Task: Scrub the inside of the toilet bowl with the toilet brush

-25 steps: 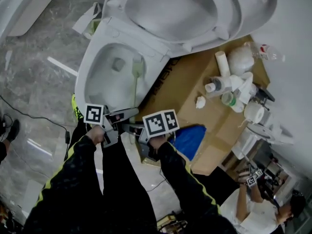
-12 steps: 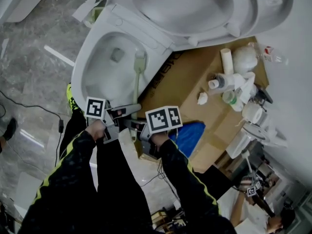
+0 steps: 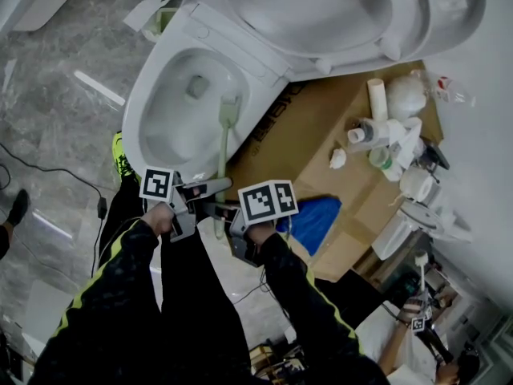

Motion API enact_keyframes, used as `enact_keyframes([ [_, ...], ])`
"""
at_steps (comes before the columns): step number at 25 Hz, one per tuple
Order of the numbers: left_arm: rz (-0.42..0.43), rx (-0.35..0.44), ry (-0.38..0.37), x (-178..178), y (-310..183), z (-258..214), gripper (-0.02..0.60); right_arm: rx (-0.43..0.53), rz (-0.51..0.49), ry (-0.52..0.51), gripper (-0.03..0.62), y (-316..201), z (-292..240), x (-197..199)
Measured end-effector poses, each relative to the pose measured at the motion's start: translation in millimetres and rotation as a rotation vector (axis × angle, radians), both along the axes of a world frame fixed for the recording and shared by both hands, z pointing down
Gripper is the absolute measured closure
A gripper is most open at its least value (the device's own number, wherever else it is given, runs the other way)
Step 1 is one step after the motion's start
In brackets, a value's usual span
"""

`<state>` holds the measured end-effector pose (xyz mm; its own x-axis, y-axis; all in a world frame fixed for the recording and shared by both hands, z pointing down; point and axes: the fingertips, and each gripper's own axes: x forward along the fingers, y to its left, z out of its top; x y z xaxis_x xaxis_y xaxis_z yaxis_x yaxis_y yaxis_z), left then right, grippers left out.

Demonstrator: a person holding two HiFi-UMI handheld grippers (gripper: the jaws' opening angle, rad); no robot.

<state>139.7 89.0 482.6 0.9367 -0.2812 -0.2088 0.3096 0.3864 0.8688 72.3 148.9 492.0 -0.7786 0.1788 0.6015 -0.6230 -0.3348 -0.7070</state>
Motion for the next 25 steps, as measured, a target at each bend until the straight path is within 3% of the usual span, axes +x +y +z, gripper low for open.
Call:
enact_keyframes([
  [25,0.102,-0.123,-0.083,-50,62,-3,0.483,-0.115,0.082,-0.077,0.549,55,-14,-56],
])
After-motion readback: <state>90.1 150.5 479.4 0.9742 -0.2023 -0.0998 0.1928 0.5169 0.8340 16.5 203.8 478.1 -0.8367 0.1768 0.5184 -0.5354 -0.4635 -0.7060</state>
